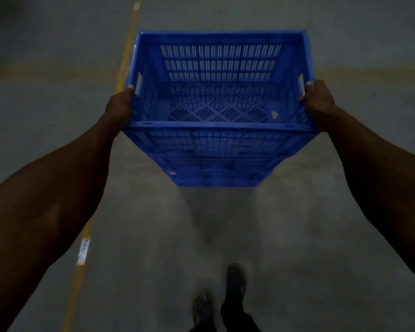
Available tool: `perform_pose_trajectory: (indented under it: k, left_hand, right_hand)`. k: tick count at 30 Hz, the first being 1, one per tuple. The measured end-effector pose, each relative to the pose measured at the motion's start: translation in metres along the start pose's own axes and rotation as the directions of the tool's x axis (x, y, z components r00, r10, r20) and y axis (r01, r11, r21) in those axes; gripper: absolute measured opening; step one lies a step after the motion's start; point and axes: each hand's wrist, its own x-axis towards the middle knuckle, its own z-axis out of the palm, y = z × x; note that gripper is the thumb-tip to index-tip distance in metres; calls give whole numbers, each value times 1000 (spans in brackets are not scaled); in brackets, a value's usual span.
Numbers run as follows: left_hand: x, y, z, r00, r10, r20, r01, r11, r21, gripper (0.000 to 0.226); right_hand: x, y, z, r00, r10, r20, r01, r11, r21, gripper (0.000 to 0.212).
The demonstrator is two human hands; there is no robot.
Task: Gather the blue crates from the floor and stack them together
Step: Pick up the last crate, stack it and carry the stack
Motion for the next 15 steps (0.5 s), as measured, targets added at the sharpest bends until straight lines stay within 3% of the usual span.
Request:
perform_pose_trajectory:
  k: [3,8,15]
  left_hand:
    - [-8,-6,1,999,35,-19,-34,997,76,67]
    - [-23,2,0,972,203,-115,-177,963,205,51]
    - [-9,-5,0,984,173,-50,-160,969,188,61]
  right_hand:
    - [-5,3,-1,1000,0,29,-1,999,39,45]
    - [-13,-2,-6,999,-1,41,-3,996,84,46]
    - [-8,-2,-3,999,-11,42,6,995,100,43]
